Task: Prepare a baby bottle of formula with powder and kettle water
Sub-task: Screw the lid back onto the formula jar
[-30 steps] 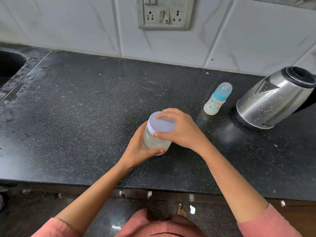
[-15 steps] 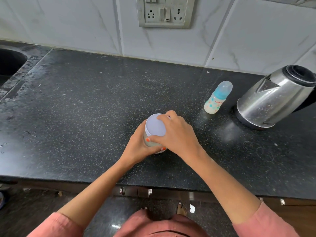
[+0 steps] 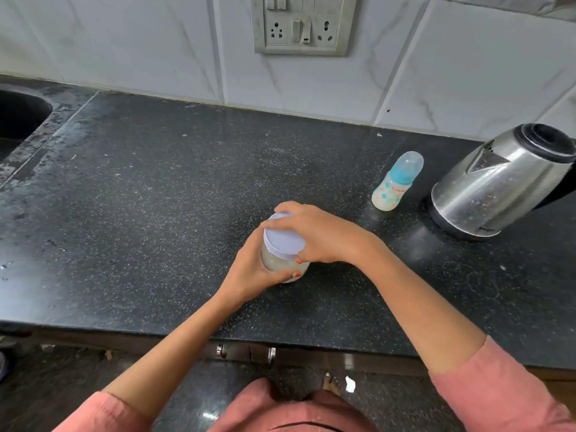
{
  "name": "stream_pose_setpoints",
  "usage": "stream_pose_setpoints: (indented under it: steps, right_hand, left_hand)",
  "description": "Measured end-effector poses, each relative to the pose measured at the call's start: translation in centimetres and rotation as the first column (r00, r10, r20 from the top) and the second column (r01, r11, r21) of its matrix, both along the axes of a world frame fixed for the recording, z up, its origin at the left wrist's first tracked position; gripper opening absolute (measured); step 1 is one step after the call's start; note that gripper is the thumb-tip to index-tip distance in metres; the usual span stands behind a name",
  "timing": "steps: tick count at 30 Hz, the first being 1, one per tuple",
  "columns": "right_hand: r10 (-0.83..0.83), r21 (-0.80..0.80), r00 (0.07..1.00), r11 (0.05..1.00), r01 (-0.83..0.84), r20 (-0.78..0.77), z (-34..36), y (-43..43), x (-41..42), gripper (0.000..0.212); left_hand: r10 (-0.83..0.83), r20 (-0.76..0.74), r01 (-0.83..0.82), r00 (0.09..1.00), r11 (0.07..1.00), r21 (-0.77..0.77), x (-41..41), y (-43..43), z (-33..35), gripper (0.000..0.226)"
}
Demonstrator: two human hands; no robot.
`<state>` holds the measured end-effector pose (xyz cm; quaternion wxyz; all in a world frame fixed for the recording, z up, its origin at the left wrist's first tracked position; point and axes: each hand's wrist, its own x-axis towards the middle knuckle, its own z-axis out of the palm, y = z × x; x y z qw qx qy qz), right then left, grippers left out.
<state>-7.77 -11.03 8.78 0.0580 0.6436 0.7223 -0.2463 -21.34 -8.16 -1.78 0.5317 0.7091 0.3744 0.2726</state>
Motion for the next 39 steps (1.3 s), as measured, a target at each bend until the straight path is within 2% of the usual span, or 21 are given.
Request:
stream_pose_setpoints:
  steps: [5, 10, 12, 14, 16, 19, 21, 24, 26, 28, 30, 33, 36, 39]
  right_hand:
    - [-0.157, 0.194, 0.958, 0.975, 0.112, 0.238, -0.2, -0.5, -1.4, 0.076]
    - [-0.259, 0.251, 0.929, 0.949, 0.193, 0.264, 0.4, -0.3, -0.3, 0.075]
    - [-0.142, 0.13, 0.971, 0.984, 0.118, 0.19, 0.7, 0.1, 0.6, 0.078]
    - [0.027, -0.054, 0.995, 0.998, -0.022, 0.091, 0.8, 0.6, 0.9, 0.09]
    - [0.116, -0.127, 0.992, 0.986, -0.109, 0.047, 0.5, 0.8, 0.8, 0.089]
    - [0.047, 0.001, 0.995, 0.999, -0.047, 0.088, 0.2, 0.5, 0.4, 0.077]
    - [-0.064, 0.12, 0.975, 0.992, 0.039, 0.21, 0.2, 0.1, -0.4, 0.072]
    - [-0.239, 0.299, 0.904, 0.945, 0.133, 0.354, -0.8, -0.3, -1.9, 0.076]
    - [-0.326, 0.327, 0.887, 0.92, 0.217, 0.328, -1.0, -0.5, -2.0, 0.079]
    - [-0.288, 0.234, 0.936, 0.942, 0.239, 0.203, -0.6, -0.5, -1.2, 0.079]
    - [-0.106, 0.068, 0.992, 0.993, 0.102, 0.071, 0.2, -0.3, -0.2, 0.08]
    - [0.052, -0.109, 0.998, 0.992, -0.056, -0.037, 0.5, 0.1, 0.5, 0.078]
    - [0.066, -0.045, 0.998, 0.997, -0.067, -0.008, 0.2, 0.2, 0.2, 0.07]
    - [-0.09, 0.096, 0.987, 0.992, 0.077, 0.133, 0.2, 0.0, -0.7, 0.065]
  left_hand:
    - [-0.015, 0.047, 0.015, 0.999, 1.0, -0.01, 0.1, -0.1, 0.6, 0.072]
    - [-0.01, 0.023, 0.01, 1.0, 1.0, 0.01, 0.0, 0.0, 0.1, 0.077]
    - [-0.004, 0.01, 0.004, 1.0, 1.0, 0.012, 0.0, 0.0, 0.0, 0.079]
    - [-0.002, 0.008, 0.002, 1.0, 1.0, -0.004, 0.0, 0.0, -0.1, 0.08]
    - [-0.005, 0.008, 0.005, 1.0, 1.0, -0.012, 0.0, 0.0, -0.1, 0.081]
    - [-0.008, 0.008, 0.008, 1.0, 1.0, -0.01, 0.0, 0.0, -0.1, 0.077]
    - [0.0, 0.015, 0.0, 1.0, 1.0, -0.02, 0.0, 0.0, 0.0, 0.077]
    - [-0.007, 0.047, 0.007, 0.999, 1.0, -0.01, 0.1, 0.0, 0.1, 0.079]
    - [-0.014, 0.05, 0.014, 0.999, 1.0, 0.002, 0.1, -0.1, 0.1, 0.078]
    - [-0.006, 0.052, 0.006, 0.999, 1.0, 0.0, 0.1, 0.0, 0.0, 0.078]
    - [0.001, 0.031, -0.001, 1.0, 1.0, -0.003, 0.0, 0.1, -0.2, 0.081]
    - [-0.015, 0.006, 0.015, 1.0, 1.0, -0.004, 0.0, 0.1, -0.6, 0.08]
    - [0.001, -0.002, -0.001, 1.0, 1.0, -0.015, 0.0, 0.1, -0.7, 0.086]
    - [-0.012, 0.016, 0.012, 1.0, 1.0, -0.006, 0.0, 0.1, -0.4, 0.076]
